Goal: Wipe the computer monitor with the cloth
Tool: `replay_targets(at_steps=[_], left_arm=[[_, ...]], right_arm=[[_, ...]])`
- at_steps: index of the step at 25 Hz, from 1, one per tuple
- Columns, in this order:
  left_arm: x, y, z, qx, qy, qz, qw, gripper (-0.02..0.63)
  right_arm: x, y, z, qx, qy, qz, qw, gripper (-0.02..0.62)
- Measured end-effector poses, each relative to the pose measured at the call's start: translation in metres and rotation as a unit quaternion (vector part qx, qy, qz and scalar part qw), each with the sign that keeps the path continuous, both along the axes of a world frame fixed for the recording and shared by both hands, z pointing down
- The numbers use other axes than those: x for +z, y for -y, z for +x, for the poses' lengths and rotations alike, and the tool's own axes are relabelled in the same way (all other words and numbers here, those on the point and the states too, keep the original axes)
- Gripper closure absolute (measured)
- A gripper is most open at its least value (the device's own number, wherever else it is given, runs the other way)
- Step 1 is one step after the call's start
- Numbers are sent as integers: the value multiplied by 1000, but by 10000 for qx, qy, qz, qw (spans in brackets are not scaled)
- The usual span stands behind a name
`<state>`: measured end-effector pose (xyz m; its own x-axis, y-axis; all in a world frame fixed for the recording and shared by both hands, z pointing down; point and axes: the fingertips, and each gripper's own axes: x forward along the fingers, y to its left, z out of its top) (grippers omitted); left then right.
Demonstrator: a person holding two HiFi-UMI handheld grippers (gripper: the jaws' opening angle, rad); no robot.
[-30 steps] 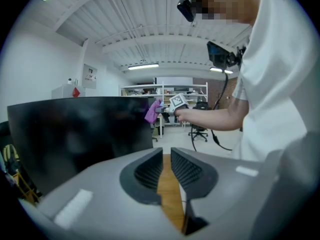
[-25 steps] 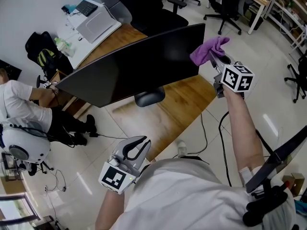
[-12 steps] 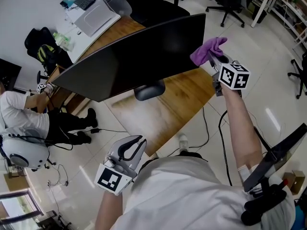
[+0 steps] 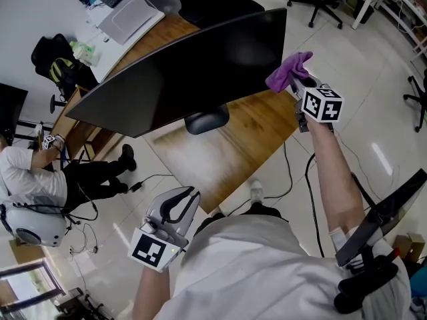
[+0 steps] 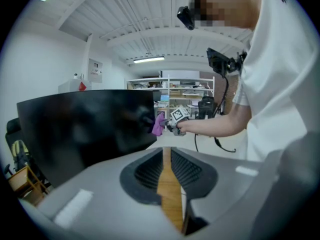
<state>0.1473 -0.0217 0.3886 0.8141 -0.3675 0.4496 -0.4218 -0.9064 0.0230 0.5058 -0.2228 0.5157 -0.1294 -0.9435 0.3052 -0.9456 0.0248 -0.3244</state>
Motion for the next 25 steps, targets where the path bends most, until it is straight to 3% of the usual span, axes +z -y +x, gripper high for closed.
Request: replay_targets(at_steps=[25], left_arm=[[6,-1,-14,-120,123,-108,9998,535]], right_arm=[[106,-12,-3,177,16,-947,9953,540]])
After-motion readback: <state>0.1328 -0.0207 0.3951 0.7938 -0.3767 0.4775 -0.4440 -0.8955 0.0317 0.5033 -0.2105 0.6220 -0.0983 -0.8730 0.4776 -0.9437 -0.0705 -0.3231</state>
